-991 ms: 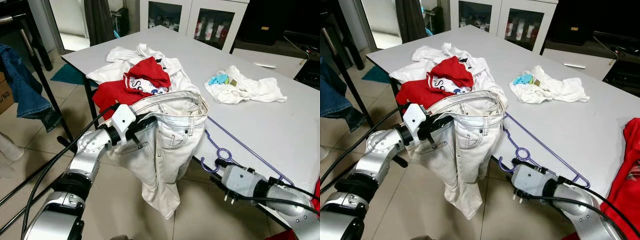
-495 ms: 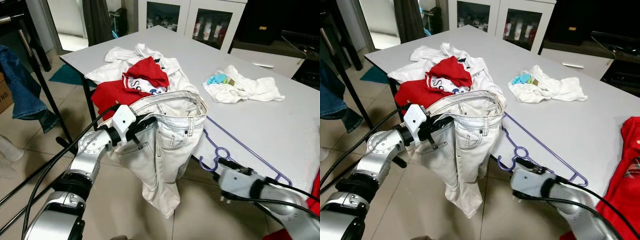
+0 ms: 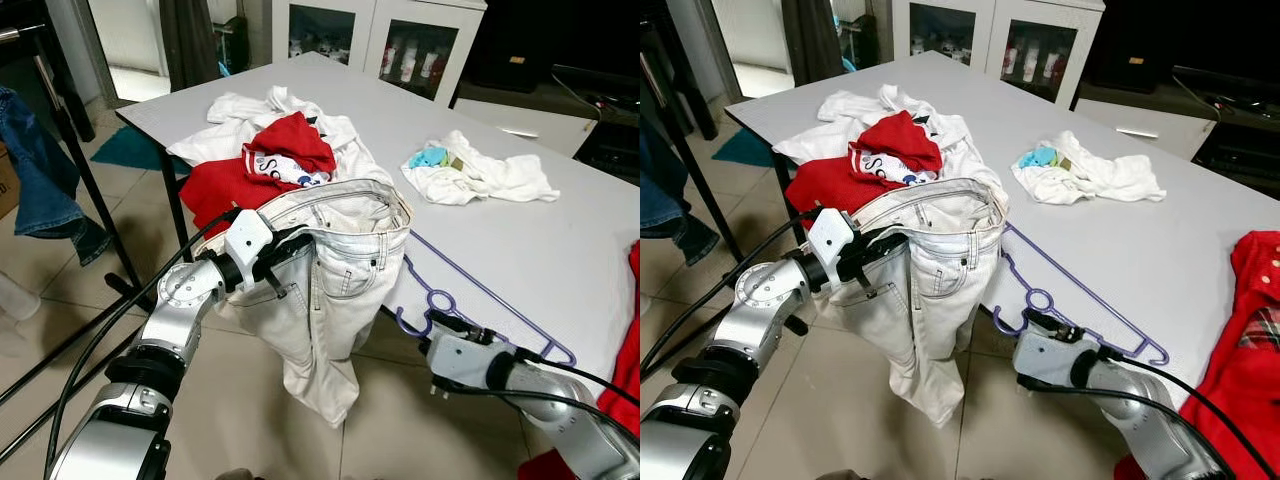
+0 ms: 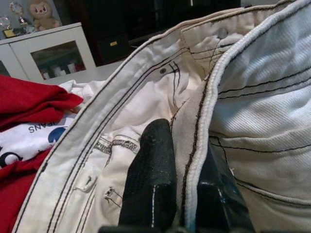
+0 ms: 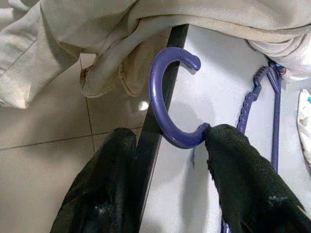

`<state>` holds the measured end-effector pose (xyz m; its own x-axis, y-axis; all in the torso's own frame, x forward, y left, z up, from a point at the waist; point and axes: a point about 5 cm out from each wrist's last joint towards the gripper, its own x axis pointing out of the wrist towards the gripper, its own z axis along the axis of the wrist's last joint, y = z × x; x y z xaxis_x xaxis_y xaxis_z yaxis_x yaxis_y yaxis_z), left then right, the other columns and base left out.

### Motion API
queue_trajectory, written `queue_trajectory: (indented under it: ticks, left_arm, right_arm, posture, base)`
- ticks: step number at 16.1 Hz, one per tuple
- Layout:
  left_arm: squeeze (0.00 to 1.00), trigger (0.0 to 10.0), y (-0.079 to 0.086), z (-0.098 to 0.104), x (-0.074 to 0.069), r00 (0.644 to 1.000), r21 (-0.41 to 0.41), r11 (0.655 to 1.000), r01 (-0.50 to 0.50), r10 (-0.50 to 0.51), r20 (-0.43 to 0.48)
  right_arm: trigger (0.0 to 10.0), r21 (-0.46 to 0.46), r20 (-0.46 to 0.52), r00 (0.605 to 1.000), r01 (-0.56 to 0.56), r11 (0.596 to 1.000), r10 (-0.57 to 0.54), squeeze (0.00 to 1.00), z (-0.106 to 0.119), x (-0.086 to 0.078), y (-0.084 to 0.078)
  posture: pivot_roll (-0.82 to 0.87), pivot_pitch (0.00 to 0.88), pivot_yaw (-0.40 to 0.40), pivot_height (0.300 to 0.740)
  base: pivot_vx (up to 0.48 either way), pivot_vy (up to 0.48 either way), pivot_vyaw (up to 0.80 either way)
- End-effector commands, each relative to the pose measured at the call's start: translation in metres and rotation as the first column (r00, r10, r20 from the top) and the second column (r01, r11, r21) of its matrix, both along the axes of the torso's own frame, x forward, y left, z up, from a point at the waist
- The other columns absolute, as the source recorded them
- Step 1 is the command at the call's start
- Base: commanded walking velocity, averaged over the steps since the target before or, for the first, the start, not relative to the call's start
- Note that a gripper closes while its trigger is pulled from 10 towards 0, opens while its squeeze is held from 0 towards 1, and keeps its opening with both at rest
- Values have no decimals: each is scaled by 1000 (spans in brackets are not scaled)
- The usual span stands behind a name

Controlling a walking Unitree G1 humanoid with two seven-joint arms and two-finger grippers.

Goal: Hang hanger

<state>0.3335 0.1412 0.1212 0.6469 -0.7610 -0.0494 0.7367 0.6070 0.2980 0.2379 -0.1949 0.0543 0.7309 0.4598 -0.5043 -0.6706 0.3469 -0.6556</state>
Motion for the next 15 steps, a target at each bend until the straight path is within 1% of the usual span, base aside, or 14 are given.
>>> queue_trajectory:
  ticks: [1,5,6,8,11,15]
  left_arm:
    - [0,0,-4,10,3,999,-6,1000,8,-8,50]
    - [0,0,-4,11,4,999,-4,1000,9,-9,51]
    - [0,0,-4,11,4,999,-1,1000,11,-11,50]
    - [0,0,-6,11,4,999,0,1000,17,-17,48]
    - [0,0,-7,11,4,999,0,1000,23,-23,47]
    - [0,0,-6,11,4,999,2,1000,20,-20,47]
  right_arm:
    - [10000,-14,35,998,44,999,-43,0,5,7,-7]
    - [10000,33,19,1000,23,999,-24,0,8,10,-2]
    - [10000,65,-7,1000,2,998,-1,0,10,8,-1]
    - [10000,98,-36,999,-31,995,35,0,11,5,2]
    - [10000,140,-51,996,-66,988,73,0,14,2,8]
    - [10000,160,-57,995,-71,985,81,0,16,4,12]
  posture:
    - [-20,0,-79,740]
    - [-19,0,-76,740]
    - [-25,0,-70,740]
    - [-27,0,-67,740]
    - [-26,0,-67,740]
    - [-22,0,-67,740]
  base:
    - [0,0,0]
    - [0,0,0]
    - [0,0,0]
    - [0,0,0]
    - [0,0,0]
    - [0,0,0]
